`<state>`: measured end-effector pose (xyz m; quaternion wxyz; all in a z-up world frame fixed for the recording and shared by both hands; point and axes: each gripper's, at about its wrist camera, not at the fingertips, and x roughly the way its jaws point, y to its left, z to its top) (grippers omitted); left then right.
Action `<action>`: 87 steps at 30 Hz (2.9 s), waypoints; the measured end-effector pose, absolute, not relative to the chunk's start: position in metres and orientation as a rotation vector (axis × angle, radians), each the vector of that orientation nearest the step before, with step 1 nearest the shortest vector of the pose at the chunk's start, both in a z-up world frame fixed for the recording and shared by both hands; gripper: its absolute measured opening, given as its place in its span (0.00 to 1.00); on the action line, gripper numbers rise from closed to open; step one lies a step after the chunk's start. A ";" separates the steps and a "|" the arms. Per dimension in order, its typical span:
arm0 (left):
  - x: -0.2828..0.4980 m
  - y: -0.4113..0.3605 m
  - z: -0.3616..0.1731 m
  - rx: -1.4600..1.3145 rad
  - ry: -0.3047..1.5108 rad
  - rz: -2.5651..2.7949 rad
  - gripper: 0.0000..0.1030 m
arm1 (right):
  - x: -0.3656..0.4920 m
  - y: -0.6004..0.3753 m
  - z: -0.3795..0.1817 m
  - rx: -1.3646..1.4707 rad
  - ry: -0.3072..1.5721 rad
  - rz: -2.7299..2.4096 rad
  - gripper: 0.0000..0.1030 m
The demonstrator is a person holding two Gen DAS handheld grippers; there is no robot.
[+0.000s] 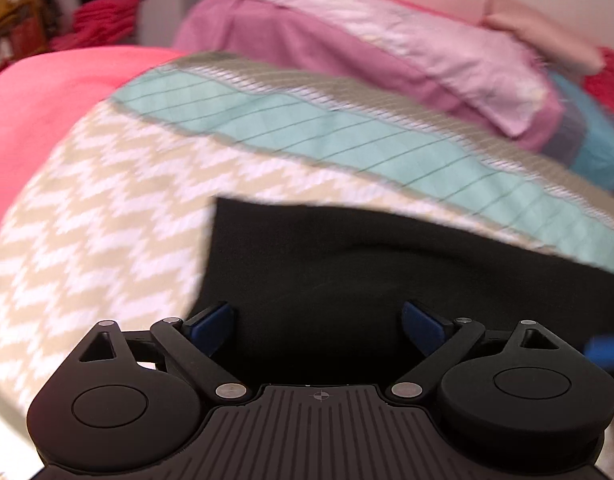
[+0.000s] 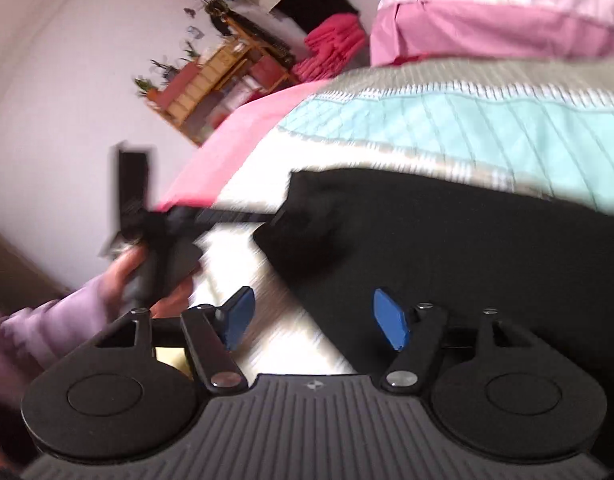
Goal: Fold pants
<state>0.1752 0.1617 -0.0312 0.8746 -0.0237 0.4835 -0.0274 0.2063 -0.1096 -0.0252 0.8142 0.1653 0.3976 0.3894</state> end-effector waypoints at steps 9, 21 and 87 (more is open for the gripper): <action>0.165 0.177 -0.051 -0.021 1.028 -0.019 1.00 | 0.315 -0.060 -0.055 0.471 0.856 0.687 0.09; 0.169 0.181 -0.035 -0.042 1.046 0.022 1.00 | 0.222 -0.114 -0.012 0.214 0.566 0.356 0.67; 0.203 0.055 -0.047 0.093 1.144 -0.153 1.00 | 0.033 -0.448 -0.024 0.455 0.425 -0.586 0.56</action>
